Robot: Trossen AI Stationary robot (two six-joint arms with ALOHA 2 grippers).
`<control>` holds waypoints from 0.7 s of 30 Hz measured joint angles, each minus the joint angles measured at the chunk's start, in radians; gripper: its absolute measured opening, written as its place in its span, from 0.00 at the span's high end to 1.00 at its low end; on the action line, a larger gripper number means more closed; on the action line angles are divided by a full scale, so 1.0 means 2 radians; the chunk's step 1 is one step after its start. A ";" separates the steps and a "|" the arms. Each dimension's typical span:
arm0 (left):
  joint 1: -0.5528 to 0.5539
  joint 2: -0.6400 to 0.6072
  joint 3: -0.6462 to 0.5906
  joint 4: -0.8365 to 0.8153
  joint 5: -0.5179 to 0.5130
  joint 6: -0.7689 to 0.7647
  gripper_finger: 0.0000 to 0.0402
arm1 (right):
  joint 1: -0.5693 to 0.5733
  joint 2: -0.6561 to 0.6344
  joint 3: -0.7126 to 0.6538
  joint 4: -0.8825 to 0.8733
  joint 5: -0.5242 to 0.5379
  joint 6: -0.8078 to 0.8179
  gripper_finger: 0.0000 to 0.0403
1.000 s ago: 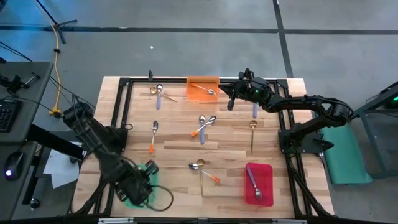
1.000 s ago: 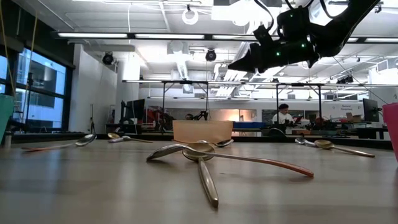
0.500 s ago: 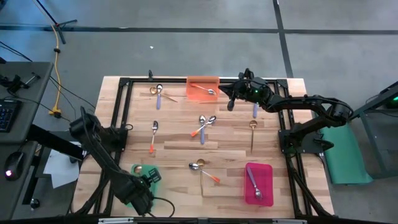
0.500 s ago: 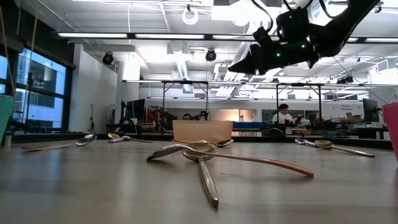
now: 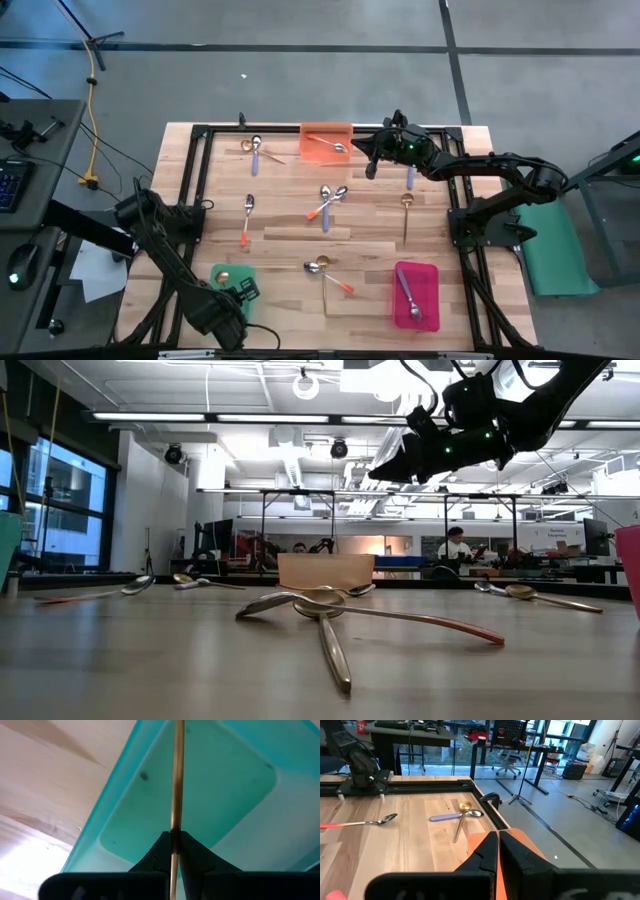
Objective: Sort silverware by color (type)
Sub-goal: Put the gold spoon into the green bin
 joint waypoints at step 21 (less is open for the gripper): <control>0.000 0.000 0.000 0.025 0.015 0.003 0.99 | 0.001 0.000 0.000 -0.007 0.000 0.008 1.00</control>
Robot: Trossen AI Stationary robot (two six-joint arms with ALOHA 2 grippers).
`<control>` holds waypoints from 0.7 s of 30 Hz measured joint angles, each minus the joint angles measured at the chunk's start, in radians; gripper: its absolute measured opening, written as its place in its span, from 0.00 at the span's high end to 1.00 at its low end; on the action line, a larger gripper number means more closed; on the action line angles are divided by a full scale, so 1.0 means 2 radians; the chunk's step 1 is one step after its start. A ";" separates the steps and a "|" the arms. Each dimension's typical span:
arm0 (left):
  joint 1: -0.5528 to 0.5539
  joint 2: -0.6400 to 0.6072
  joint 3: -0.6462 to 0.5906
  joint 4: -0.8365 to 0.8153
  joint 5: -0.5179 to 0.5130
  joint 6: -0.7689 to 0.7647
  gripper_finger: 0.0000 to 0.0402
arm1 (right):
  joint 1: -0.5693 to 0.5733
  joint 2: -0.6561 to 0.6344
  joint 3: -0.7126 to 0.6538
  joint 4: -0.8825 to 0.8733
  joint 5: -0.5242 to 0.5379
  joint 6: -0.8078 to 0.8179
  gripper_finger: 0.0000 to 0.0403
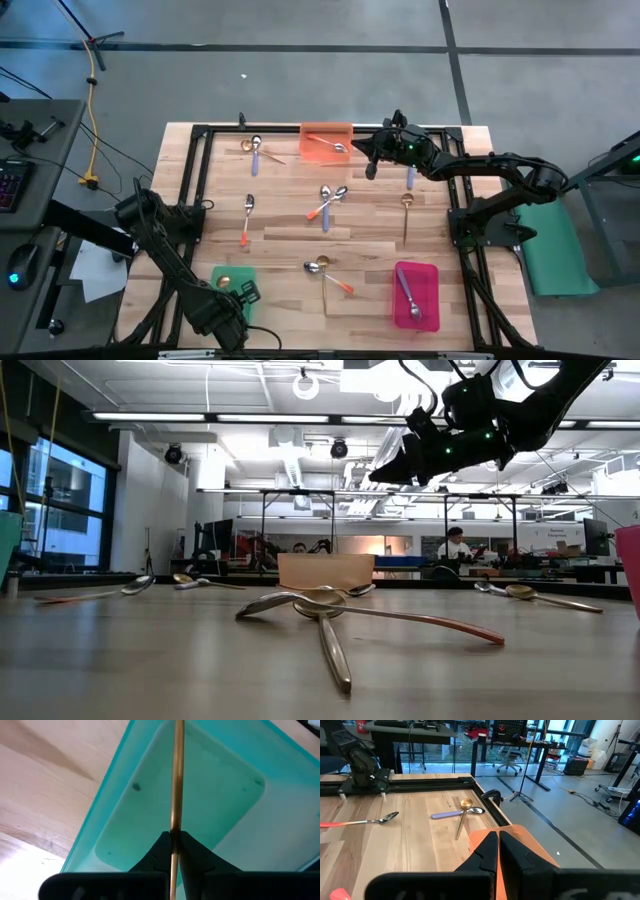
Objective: Sort silverware by color (type)
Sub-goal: Put the gold spoon into the green bin, then put the orange spoon into the orange bin
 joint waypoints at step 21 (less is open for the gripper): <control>0.018 0.000 0.003 -0.034 -0.002 -0.047 0.92 | 0.000 0.000 0.000 -0.002 0.000 0.000 1.00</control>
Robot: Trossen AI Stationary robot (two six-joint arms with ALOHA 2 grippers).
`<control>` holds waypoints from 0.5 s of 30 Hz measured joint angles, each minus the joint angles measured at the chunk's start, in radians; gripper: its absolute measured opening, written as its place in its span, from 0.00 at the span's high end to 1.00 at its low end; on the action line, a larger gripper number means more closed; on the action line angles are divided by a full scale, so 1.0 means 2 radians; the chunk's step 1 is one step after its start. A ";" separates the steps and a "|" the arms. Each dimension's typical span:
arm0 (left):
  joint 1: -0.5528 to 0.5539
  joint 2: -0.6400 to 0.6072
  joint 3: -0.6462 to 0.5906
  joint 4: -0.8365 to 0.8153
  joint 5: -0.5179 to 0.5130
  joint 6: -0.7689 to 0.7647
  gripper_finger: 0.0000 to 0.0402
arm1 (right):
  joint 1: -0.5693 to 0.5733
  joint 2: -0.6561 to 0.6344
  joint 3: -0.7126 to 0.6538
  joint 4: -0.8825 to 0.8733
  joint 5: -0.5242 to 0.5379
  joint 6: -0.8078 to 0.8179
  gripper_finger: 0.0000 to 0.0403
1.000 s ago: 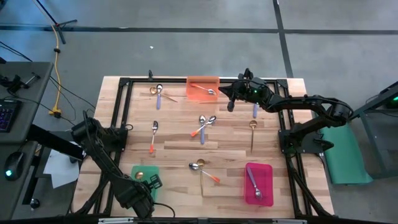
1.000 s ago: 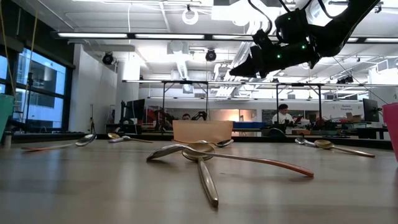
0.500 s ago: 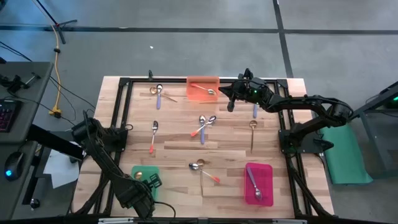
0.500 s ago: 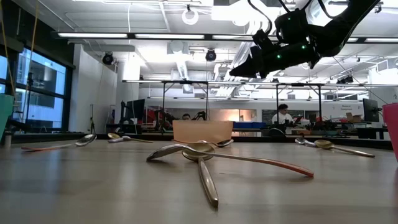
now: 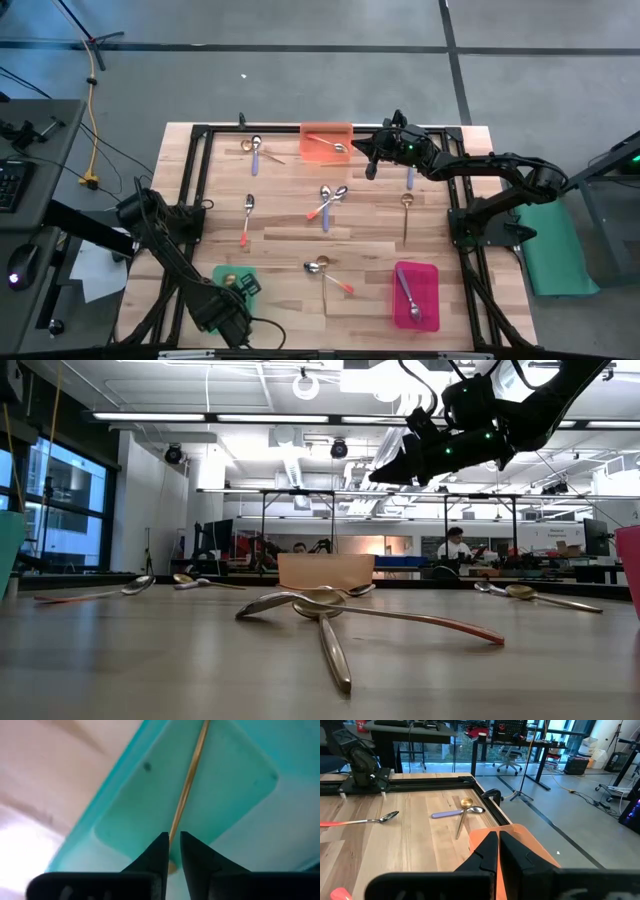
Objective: Sort silverware by color (type)
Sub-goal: Put the orange spoon into the orange bin
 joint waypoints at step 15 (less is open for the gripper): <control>0.112 -0.189 -0.110 0.092 -0.082 0.004 1.00 | 0.000 0.000 0.000 0.000 -0.005 -0.004 1.00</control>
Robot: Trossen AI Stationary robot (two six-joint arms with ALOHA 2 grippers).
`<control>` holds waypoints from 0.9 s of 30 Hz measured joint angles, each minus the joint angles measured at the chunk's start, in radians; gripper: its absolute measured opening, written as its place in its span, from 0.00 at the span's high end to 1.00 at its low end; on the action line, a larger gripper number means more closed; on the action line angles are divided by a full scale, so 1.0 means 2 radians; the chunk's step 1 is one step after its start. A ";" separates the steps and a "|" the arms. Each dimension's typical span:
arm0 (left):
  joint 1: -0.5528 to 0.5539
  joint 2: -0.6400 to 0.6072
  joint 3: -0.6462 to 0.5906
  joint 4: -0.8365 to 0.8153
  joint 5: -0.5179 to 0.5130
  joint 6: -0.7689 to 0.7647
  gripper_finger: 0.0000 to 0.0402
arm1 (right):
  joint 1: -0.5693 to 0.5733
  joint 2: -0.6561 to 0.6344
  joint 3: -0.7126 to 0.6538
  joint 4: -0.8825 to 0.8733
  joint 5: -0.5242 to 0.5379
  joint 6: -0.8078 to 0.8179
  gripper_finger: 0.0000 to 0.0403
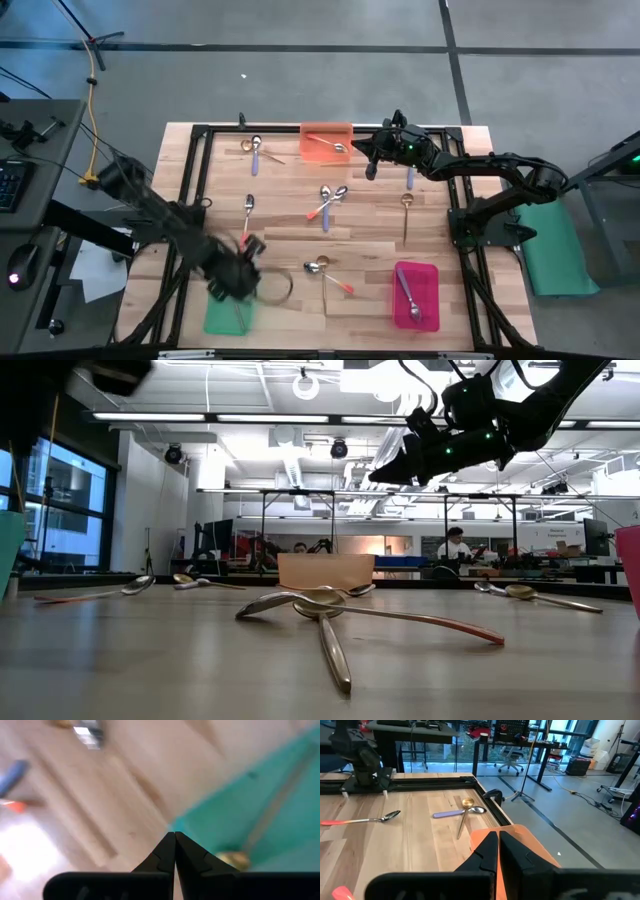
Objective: Sort silverware by color (type)
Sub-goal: Put the orange spoon into the orange bin
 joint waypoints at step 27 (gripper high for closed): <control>0.340 -0.120 -0.387 0.766 -0.001 0.030 0.94 | 0.000 0.000 0.000 -0.027 -0.001 0.004 1.00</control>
